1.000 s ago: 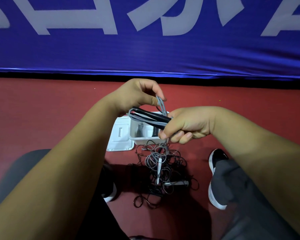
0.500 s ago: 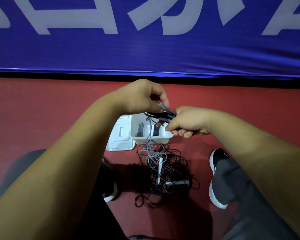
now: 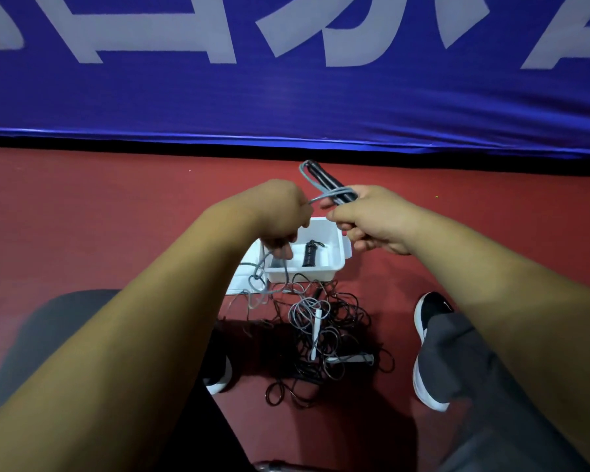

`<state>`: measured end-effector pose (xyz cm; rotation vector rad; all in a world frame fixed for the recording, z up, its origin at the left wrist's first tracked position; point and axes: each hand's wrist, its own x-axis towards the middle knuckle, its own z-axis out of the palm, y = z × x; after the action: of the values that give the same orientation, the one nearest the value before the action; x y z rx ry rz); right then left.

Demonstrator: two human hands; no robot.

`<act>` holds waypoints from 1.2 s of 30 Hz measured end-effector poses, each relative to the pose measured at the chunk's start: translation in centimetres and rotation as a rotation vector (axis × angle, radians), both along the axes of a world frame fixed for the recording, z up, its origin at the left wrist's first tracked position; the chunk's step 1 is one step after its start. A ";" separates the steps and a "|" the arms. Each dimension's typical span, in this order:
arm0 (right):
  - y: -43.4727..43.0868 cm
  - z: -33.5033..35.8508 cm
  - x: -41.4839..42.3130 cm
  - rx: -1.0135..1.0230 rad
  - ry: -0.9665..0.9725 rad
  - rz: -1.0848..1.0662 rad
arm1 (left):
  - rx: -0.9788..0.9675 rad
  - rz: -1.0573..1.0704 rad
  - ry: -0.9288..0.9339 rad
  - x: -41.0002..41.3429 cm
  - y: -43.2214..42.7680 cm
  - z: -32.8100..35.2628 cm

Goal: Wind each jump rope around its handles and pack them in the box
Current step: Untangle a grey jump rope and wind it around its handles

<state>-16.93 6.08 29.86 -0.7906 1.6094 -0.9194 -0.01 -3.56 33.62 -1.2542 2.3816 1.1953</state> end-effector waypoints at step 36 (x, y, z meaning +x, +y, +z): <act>0.6 3.7 -1.0 -0.072 -0.478 -0.281 | -0.050 -0.194 0.103 0.9 -2.9 -2.2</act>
<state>-17.89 6.65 33.53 -0.3545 1.2837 -1.2644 0.93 -6.43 31.42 -0.9697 2.5524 1.1735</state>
